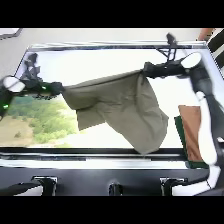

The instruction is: Fold the shirts.

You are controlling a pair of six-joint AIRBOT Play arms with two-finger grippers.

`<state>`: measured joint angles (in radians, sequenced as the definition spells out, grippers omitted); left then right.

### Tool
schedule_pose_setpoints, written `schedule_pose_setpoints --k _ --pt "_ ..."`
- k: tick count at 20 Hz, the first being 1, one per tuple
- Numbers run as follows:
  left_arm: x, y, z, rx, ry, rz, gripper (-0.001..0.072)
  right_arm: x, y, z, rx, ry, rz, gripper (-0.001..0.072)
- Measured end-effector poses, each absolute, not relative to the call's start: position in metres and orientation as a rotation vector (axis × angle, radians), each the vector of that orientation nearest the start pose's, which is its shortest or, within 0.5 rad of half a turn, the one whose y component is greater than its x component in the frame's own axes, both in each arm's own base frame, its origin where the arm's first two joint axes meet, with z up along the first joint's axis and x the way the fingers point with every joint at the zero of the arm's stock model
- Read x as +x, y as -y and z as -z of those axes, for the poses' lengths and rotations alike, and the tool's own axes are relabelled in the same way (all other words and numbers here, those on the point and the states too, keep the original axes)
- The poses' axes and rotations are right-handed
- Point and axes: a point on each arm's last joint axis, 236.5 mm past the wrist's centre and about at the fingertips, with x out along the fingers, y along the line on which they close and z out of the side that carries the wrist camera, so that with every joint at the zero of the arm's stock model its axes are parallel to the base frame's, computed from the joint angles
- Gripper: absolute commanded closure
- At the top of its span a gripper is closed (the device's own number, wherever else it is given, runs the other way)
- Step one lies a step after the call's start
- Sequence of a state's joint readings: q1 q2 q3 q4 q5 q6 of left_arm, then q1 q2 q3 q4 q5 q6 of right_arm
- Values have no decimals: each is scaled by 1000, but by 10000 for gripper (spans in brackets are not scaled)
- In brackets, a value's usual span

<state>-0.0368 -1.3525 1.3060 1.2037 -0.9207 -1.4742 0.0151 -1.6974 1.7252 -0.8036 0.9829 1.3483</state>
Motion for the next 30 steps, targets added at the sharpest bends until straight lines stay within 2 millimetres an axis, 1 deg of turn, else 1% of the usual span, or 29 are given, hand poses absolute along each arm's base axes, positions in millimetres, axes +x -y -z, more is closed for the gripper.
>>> schedule_pose_setpoints --k 1,2,3,4,5,6,7,8,9,10,11,12,13,14,15,16,17,18,20,21,22,23,24,25,26,27,28,30 --pt "475 85 -49 -255 -978 232 672 565 -149 -85 563 -879 -480 672" --pt "482 86 -32 -272 -998 225 672 572 -152 -66 629 -903 -469 663" --pt "490 87 -17 -293 -1011 219 672 575 -155 -53 677 -926 -462 546" --pt "498 88 -5 -312 -1013 213 672 577 -157 -41 719 -950 -455 301" --pt "506 88 4 -329 -1010 205 672 577 -157 -35 743 -965 -453 253" --pt "516 87 8 -346 -995 197 667 576 -154 -34 762 -979 -453 252" --pt "527 86 8 -358 -969 190 618 572 -149 -36 779 -995 -457 246" --pt "537 83 6 -368 -941 180 437 565 -141 -40 777 -1018 -460 193" --pt "548 77 1 -370 -905 170 134 556 -129 -44 761 -1046 -457 172" --pt "557 70 -5 -369 -871 161 -13 543 -114 -46 725 -1086 -445 171" --pt "562 64 -9 -371 -854 154 -13 525 -97 -43 676 -1152 -421 171" --pt "563 58 -9 -365 -856 153 -10 506 -79 -38 620 -1226 -389 171" --pt "560 53 -7 -362 -878 155 71 483 -60 -32 565 -1306 -345 170" --pt "554 47 -2 -352 -915 163 200 461 -47 -26 519 -1380 -308 166" --pt "544 43 6 -336 -964 178 203 436 -36 -20 488 -1455 -274 163" --pt "532 39 14 -322 -1017 195 199 415 -30 -15 475 -1511 -247 162" --pt "518 38 23 -310 -1078 218 158 397 -27 -9 476 -1549 -224 156" --pt "503 40 34 -301 -1141 244 149 379 -27 -3 485 -1586 -212 154" --pt "476 43 54 -297 -1238 291 160 347 -32 11 513 -1645 -199 144" --pt "468 47 61 -310 -1265 314 183 335 -35 19 529 -1665 -194 105" --pt "460 53 69 -331 -1288 340 237 323 -37 25 543 -1689 -191 76" --pt "456 60 73 -356 -1298 365 252 313 -40 31 554 -1709 -188 66" --pt "453 67 76 -380 -1306 389 300 303 -41 38 563 -1731 -186 51" --pt "449 74 80 -401 -1319 409 366 293 -44 43 572 -1753 -189 51" --pt "447 79 84 -418 -1328 424 491 283 -46 49 581 -1777 -189 51" --pt "447 83 86 -435 -1327 434 659 273 -49 54 590 -1795 -189 51" --pt "447 87 87 -442 -1325 445 672 264 -52 59 602 -1813 -189 51" --pt "448 95 86 -454 -1319 469 672 247 -57 67 622 -1832 -184 50"
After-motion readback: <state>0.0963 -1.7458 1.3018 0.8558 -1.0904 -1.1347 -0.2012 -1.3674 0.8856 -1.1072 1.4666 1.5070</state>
